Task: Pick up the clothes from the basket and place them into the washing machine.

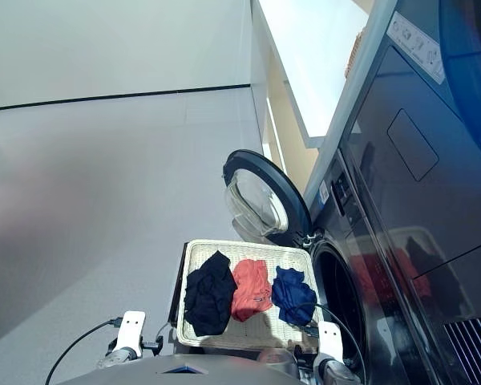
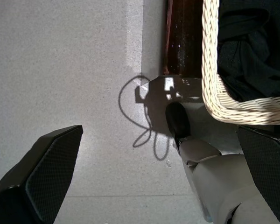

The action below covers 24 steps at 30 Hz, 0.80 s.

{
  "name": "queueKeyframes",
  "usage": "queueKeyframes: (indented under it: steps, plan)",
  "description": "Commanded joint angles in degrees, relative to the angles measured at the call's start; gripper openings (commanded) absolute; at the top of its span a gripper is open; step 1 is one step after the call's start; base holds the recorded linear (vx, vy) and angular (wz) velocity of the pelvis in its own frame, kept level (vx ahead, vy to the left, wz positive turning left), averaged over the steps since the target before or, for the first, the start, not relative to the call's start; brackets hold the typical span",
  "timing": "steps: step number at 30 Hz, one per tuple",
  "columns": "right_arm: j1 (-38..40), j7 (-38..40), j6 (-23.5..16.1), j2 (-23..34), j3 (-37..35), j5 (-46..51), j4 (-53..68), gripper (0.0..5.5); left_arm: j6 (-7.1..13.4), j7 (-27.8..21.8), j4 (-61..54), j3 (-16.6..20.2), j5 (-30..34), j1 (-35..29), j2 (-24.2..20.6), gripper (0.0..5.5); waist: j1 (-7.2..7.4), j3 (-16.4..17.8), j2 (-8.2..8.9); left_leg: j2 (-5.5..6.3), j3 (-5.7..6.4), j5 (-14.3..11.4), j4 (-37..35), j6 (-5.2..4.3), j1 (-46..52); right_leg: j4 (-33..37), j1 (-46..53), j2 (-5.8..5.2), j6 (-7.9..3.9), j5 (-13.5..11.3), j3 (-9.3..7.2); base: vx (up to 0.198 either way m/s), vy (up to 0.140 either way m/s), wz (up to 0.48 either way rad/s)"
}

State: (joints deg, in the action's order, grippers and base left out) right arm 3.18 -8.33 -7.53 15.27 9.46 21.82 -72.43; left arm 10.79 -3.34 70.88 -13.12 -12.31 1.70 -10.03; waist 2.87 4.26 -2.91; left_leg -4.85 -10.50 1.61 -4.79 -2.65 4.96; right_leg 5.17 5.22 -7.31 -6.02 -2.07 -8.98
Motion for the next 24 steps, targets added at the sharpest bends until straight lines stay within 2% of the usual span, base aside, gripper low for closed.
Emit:
queueKeyframes:
  steps: [1, 16, 21, 24]
  plan:
    - [-3.7, -1.0, -0.4, -0.8, 1.9, -0.5, -1.5, 5.50, 1.2, -0.7, 0.3, 0.4, -0.6, -4.4, -3.1, 5.50, -0.51, 1.7, 3.86, -1.25, 0.43, -1.4, -0.2, -2.85, 1.6, -0.2, 1.3, -6.47, -5.03, -2.1, -2.02, 0.000, 0.000, 0.000]
    - [-4.8, 2.5, -1.8, -0.7, 3.6, -2.0, 2.9, 5.50, 1.7, 2.0, -3.0, -1.9, -2.7, -6.6, -1.2, 5.50, 0.28, 2.7, 3.58, -1.35, 0.16, -1.5, -0.2, -2.79, 1.8, -0.2, 1.2, -6.15, -4.87, -2.0, -1.27, 0.000, 0.000, 0.000]
    - [-5.2, 4.5, -2.6, -0.2, 5.9, -2.4, 13.2, 5.50, 2.5, 3.0, -15.5, -5.1, -6.9, -7.9, -0.7, 5.50, 0.75, 4.1, 3.42, -1.35, 0.29, -1.2, -0.2, -2.72, 1.0, -0.2, 0.2, -6.13, -4.90, -2.4, -0.79, 0.000, 0.000, 0.000]
    - [-4.6, 4.8, -2.4, 0.5, 7.7, -2.3, 23.3, 5.50, 2.1, 2.8, -23.1, -7.6, -9.4, -8.5, -0.9, 5.50, 1.16, 5.0, 3.10, -1.40, 0.35, -0.9, -0.2, -2.67, 0.7, -0.2, -0.2, -6.07, -4.92, -2.6, -0.47, 0.000, 0.000, 0.000]
